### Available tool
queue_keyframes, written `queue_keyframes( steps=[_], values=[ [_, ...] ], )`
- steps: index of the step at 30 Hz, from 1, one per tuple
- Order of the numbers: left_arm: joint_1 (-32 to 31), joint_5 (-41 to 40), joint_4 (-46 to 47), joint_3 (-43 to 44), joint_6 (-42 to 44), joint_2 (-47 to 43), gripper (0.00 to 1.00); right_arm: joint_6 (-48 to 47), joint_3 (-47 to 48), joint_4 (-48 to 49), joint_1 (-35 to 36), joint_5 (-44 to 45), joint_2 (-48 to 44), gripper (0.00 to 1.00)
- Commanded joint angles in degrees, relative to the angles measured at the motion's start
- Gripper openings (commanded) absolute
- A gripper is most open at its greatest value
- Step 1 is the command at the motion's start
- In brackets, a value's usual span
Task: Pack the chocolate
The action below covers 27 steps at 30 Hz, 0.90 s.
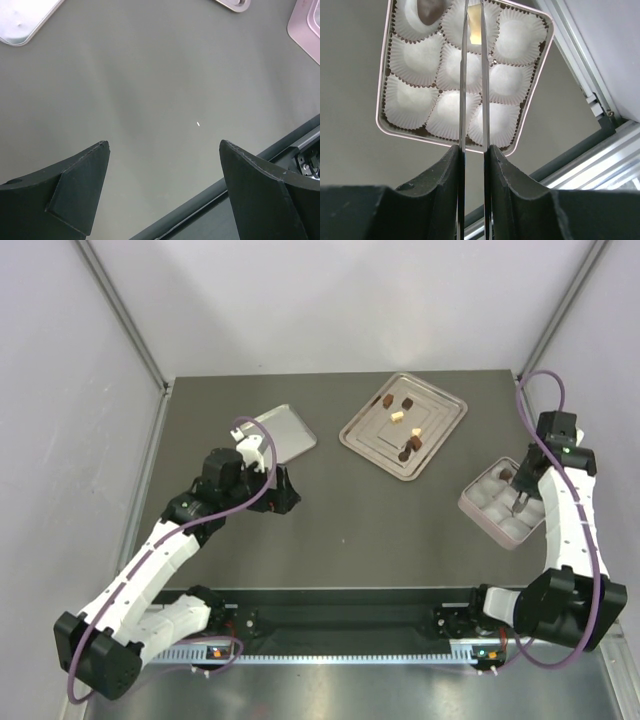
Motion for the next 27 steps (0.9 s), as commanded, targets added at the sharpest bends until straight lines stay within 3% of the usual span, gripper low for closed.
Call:
queue_keyframes(
  steps=[1, 7, 20, 27],
  values=[
    [-0.8, -0.8, 1.3, -0.1, 0.3, 0.5, 0.96, -0.7, -1.3, 4.8, -0.9, -1.1, -0.9, 0.27],
    [-0.9, -1.8, 1.1, -0.1, 0.3, 0.3, 0.96, -1.2, -2.0, 6.4, -1.0, -0.9, 0.0, 0.27],
    [-0.9, -2.4, 1.0, 0.1, 0.4, 0.1, 0.96, -1.0, 1.1, 3.5, -1.0, 1.4, 0.1, 0.38],
    [-0.9, -2.8, 0.8, 0.3, 0.5, -0.3, 0.96, -1.1, 11.7, 4.0, 3.2, -7.9, 1.8, 0.36]
  ],
)
